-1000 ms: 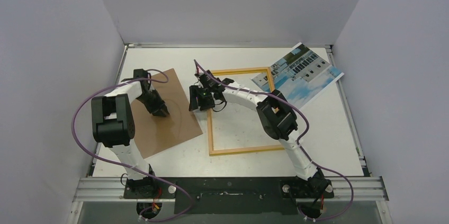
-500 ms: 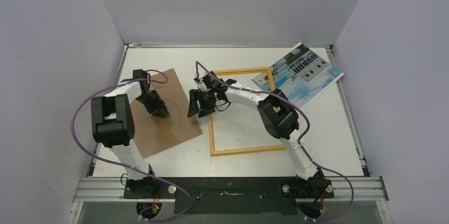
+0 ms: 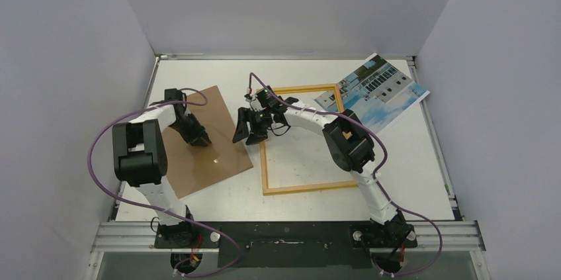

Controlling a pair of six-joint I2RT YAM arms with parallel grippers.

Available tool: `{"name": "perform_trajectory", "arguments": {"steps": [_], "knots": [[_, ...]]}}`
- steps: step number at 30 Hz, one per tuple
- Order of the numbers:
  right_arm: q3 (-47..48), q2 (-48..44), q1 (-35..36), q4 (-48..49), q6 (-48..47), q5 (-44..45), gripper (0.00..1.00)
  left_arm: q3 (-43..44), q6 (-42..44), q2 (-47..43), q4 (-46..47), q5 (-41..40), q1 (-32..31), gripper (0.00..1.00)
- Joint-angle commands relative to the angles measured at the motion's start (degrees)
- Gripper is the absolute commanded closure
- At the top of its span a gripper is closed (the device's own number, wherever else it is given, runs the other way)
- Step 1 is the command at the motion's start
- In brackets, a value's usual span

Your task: Put the photo into the frame

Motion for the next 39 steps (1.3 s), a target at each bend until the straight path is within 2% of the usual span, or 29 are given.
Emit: {"name": "perform_trajectory", "arguments": {"steps": [1, 16, 21, 29, 39], "knots": [[-0.02, -0.22, 0.25, 12.53, 7.10, -7.22, 0.39, -3.66, -1.12, 1.44, 2.66, -0.87, -0.35, 0.80], [-2.04, -0.51, -0.06, 23.62, 16.77, -7.96, 0.40, -5.54, -0.90, 0.65, 3.19, -1.54, -0.44, 0.79], [-2.51, 0.70, 0.14, 26.78, 19.68, -6.16, 0.46, -4.77, -0.14, 0.43, 2.30, -1.38, -0.44, 0.79], [-1.17, 2.48, 0.64, 25.57, 20.14, -5.01, 0.55, -4.41, 0.61, -1.03, 2.12, -1.83, -0.54, 0.79], [6.02, 7.36, 0.64, 25.94, 19.87, -1.74, 0.55, -4.61, 2.37, -1.74, 1.55, -2.05, -0.79, 0.79]]}}
